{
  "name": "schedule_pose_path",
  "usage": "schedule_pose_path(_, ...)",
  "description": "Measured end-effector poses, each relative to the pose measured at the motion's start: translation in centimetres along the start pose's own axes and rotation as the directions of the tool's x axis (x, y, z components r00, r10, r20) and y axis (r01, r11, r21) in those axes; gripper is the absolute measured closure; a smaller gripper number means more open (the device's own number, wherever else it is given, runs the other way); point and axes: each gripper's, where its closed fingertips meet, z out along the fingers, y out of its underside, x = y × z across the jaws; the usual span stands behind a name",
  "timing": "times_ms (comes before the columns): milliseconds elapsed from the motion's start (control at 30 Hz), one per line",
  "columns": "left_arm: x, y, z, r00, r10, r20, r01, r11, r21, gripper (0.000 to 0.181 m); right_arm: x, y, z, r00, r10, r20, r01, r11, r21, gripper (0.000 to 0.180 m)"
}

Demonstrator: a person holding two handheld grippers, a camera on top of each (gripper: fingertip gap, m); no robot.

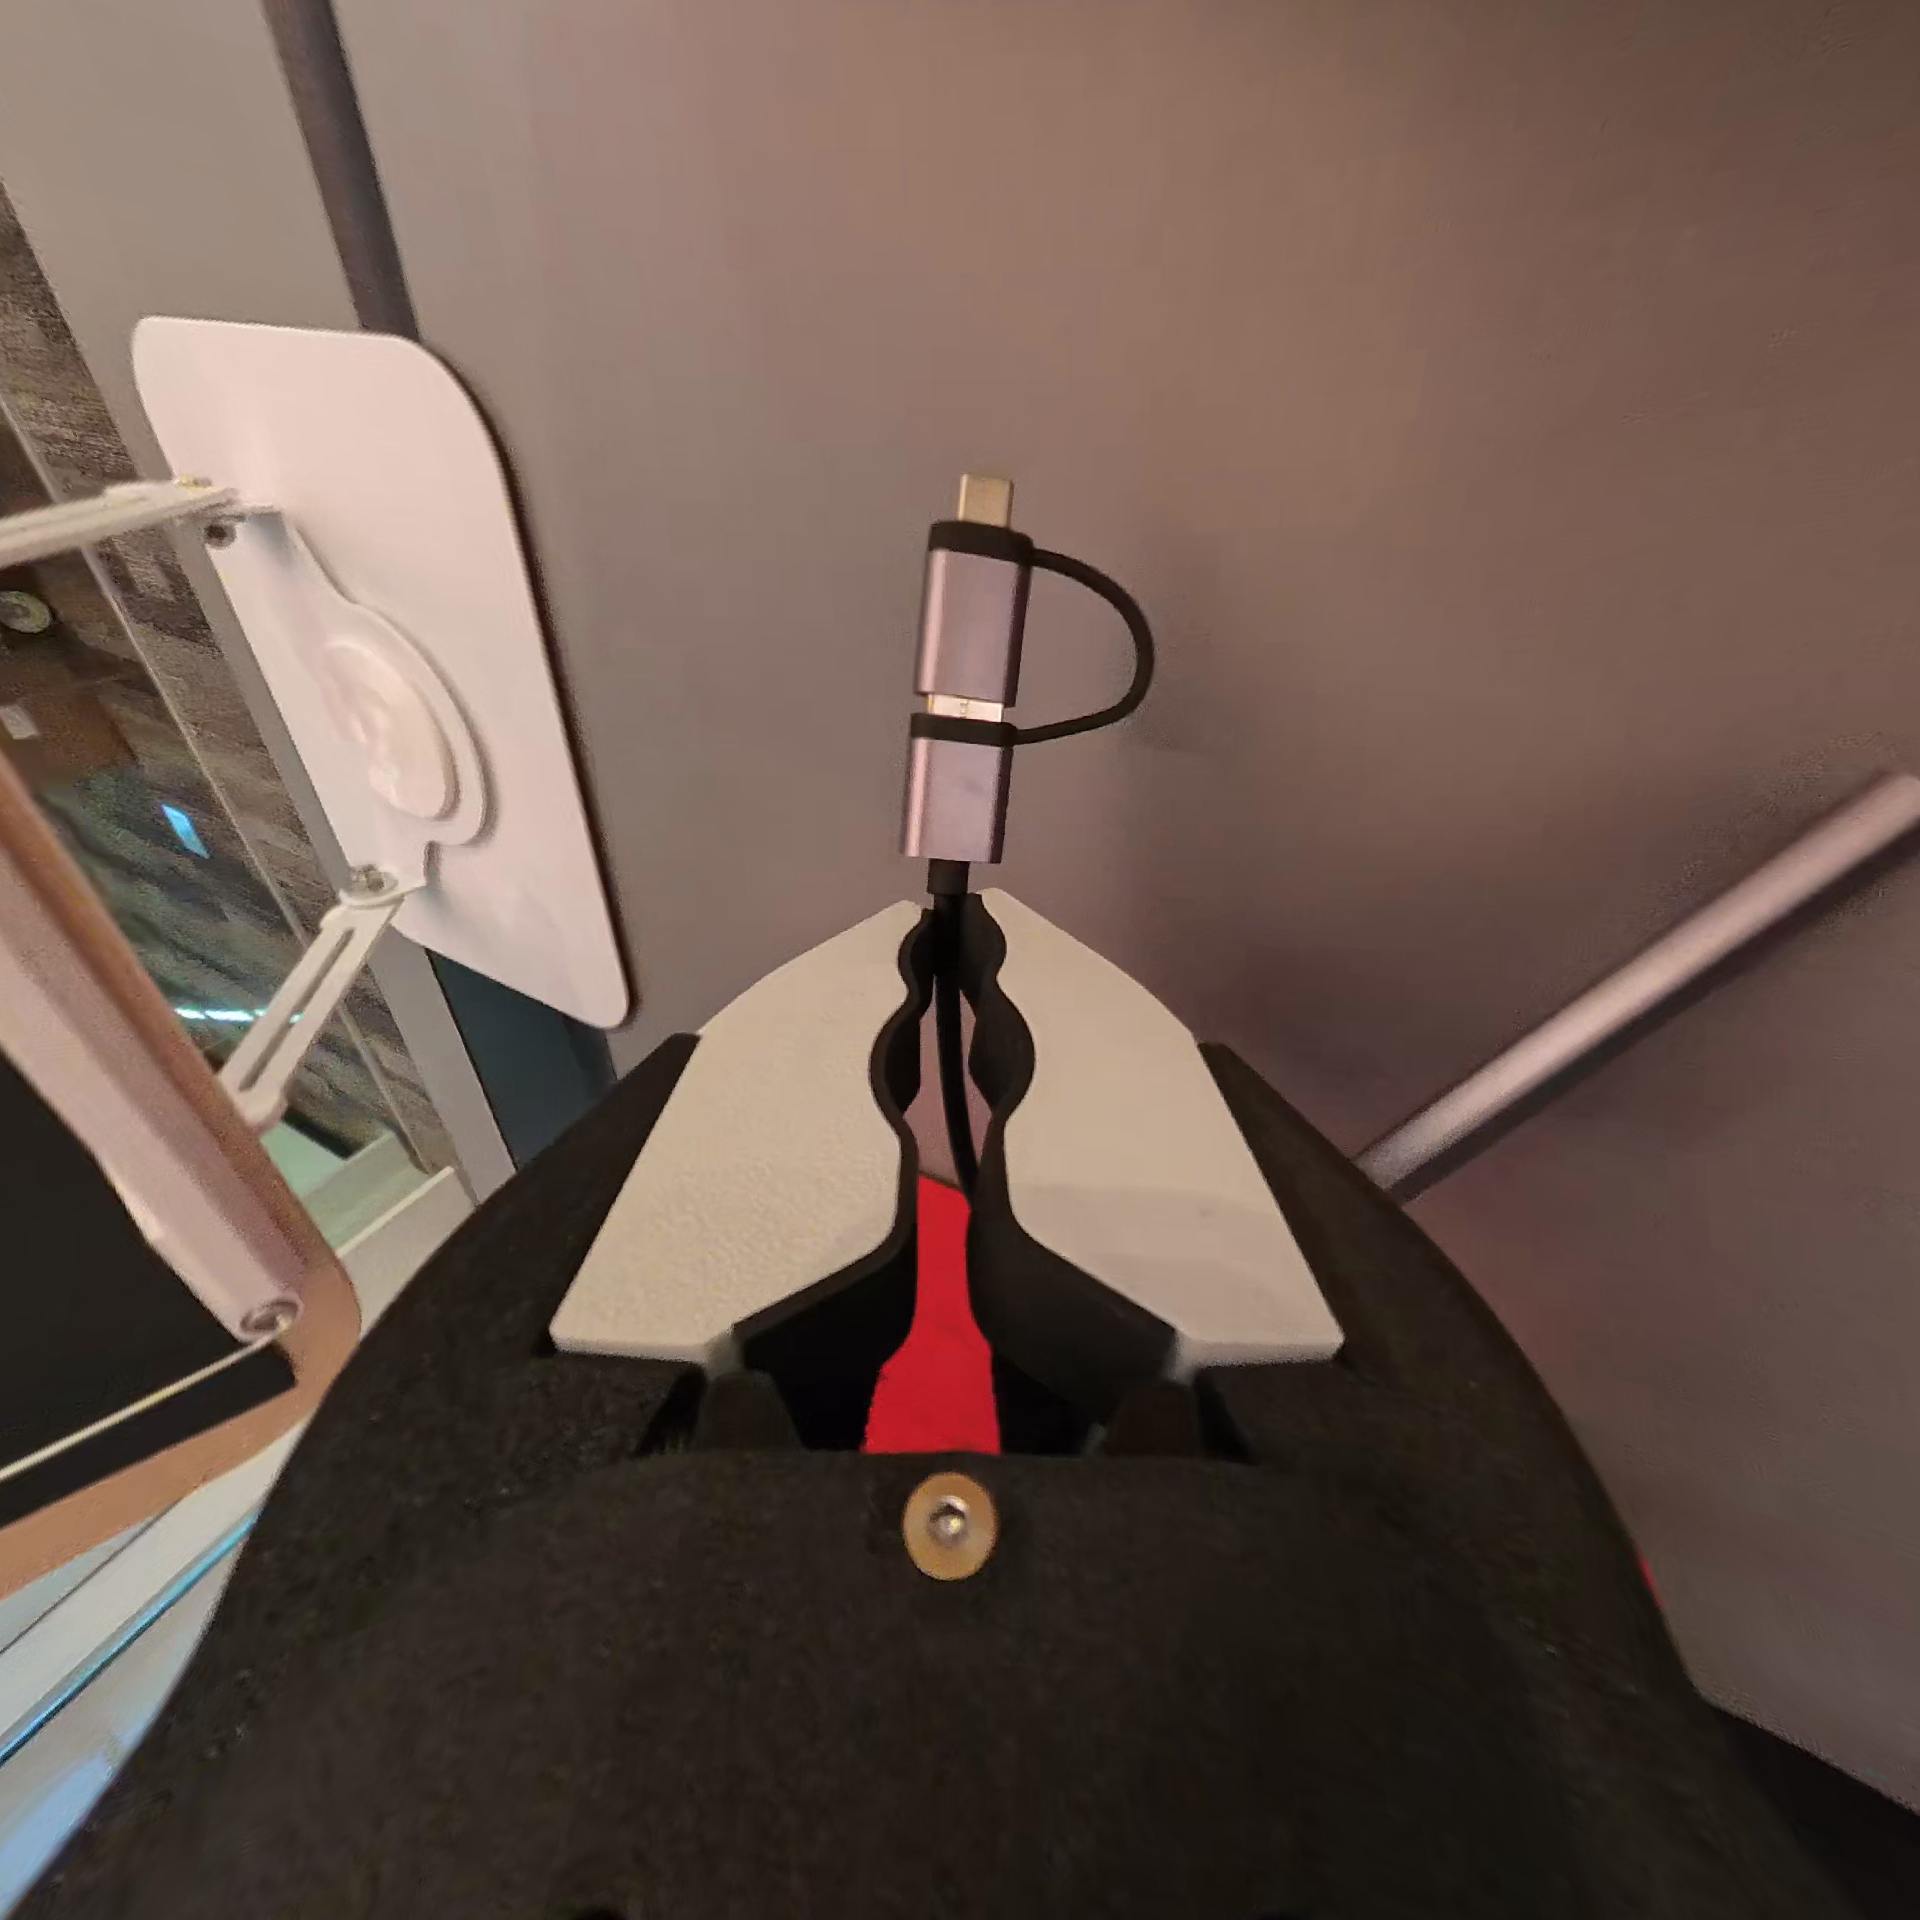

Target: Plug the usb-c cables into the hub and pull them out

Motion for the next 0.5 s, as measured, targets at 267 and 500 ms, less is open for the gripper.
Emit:
schedule_pose_path(267, 1.5, 0.4, 3.4, 0.999, 0.020, -0.038, -0.022, 0.998, -0.055, 0.177, 2.2, -0.1, 0.8, 0.998, 0.057, 0.024, -0.057, 0.998, 0.007, 0.173)
schedule_pose_path(500, -0.5, 0.8, 2.3, 0.997, -0.030, 0.064, 0.035, 0.997, -0.070, 0.151, 1.7, 0.6, 0.3, 0.982, 0.153, 0.109, -0.153, 0.988, -0.010, 0.165)
